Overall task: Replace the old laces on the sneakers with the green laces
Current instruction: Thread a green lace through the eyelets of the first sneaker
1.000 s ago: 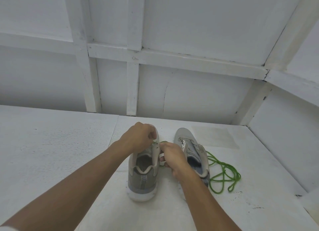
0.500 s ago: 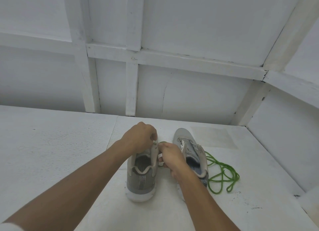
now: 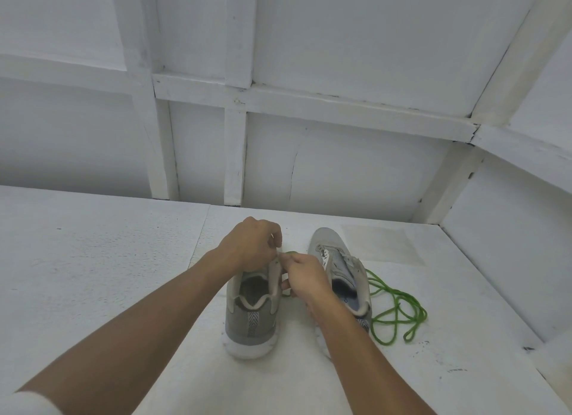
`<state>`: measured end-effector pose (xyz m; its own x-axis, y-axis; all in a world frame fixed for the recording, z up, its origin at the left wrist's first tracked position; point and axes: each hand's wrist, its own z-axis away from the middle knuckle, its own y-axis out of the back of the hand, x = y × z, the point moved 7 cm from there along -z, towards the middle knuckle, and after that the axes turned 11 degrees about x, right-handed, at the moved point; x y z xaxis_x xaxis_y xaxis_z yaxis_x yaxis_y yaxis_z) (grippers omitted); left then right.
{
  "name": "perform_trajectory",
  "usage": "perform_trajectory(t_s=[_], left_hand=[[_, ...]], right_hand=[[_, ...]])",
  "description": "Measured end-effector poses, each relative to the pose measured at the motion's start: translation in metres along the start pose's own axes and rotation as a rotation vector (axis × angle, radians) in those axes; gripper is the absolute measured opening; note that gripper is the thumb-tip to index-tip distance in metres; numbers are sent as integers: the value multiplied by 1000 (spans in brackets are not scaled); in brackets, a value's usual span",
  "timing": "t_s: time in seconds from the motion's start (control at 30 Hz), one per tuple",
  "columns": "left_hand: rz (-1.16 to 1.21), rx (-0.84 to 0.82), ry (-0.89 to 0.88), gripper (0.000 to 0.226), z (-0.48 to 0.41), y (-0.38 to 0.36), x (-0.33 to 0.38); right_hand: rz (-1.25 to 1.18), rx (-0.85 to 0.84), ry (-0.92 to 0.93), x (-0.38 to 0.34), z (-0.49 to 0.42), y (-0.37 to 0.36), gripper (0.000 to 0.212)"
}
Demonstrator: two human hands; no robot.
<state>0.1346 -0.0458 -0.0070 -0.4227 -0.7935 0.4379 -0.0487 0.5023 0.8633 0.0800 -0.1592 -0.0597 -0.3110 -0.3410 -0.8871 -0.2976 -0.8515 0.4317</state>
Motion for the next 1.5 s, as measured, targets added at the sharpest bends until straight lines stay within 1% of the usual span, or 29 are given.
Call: perform_trajectory(t_s=[0.13,0.3,0.37,0.47,0.53,0.6,0.67,0.7,0.77,0.83,0.9,0.93,0.97,1.03,1.07,1.1,1.13,1.17,1.2,1.23,1.27,1.33,1.4,1.43,1.5], left_hand=[[28,23,19,10,4,0,-2],[67,69,77,16,10,1,-5],[29,111,61,18,14,2,-5],[-35,184,64,23,20,7,-6],[-54,226,114,33,27,10,-13],[-33,318,177,38,40,16,-22],[40,447,247,30,58,22,-34],[94,485,291,25,67,21,-40],[216,497,400,24,82,14,-52],[333,486,486,24,92,4,-60],[422,492,535,22,96,-1,-64],[444,495,547,21,98,-3,-64],[455,500,554,19,99,-4,-65],[468,507,556,14,100,-7,-65],[469,509,556,12,100,-9,-66],[468,514,555,12,100,-11,-66],[464,521,553,13,100,-12,-67],[459,528,550,14,101,-13,-67],[458,536,548,13,101,-13,-66],[462,544,549,12,101,-14,-66],[468,549,550,10,102,-14,-66],[475,554,551,8,102,-14,-65],[481,560,560,8,102,-14,-66],[491,562,572,9,102,-14,-66],[514,569,589,10,103,-16,-68]], right_hand=[[-57,-24,-25,0,0,-4,35],[-130,-83,-27,-7,3,1,24],[-79,-71,3,-9,0,3,24],[12,4,97,-11,-7,4,18],[36,31,136,-13,-10,4,15],[57,37,146,-12,-14,2,14],[75,52,154,-11,-17,2,18],[83,67,167,-12,-18,2,21],[56,85,184,-14,-19,5,23],[-8,115,174,-19,-23,14,23],[-113,200,166,-30,-35,33,22],[-226,252,145,-37,-44,46,21],[-387,293,113,-45,-52,62,20],[-815,305,19,-63,-62,89,20],[-960,302,-4,-71,-63,100,21],[-986,313,20,-79,-61,108,21],[-903,325,84,-85,-58,110,20],[-743,333,173,-89,-52,107,18],[-532,321,275,-90,-46,98,16],[-296,278,377,-89,-39,84,14],[-64,200,460,-83,-33,66,14],[307,23,537,-63,-24,32,17],[529,-56,597,-52,-16,14,22],[587,-64,613,-52,-13,10,21],[597,-67,610,-54,-11,9,17]])
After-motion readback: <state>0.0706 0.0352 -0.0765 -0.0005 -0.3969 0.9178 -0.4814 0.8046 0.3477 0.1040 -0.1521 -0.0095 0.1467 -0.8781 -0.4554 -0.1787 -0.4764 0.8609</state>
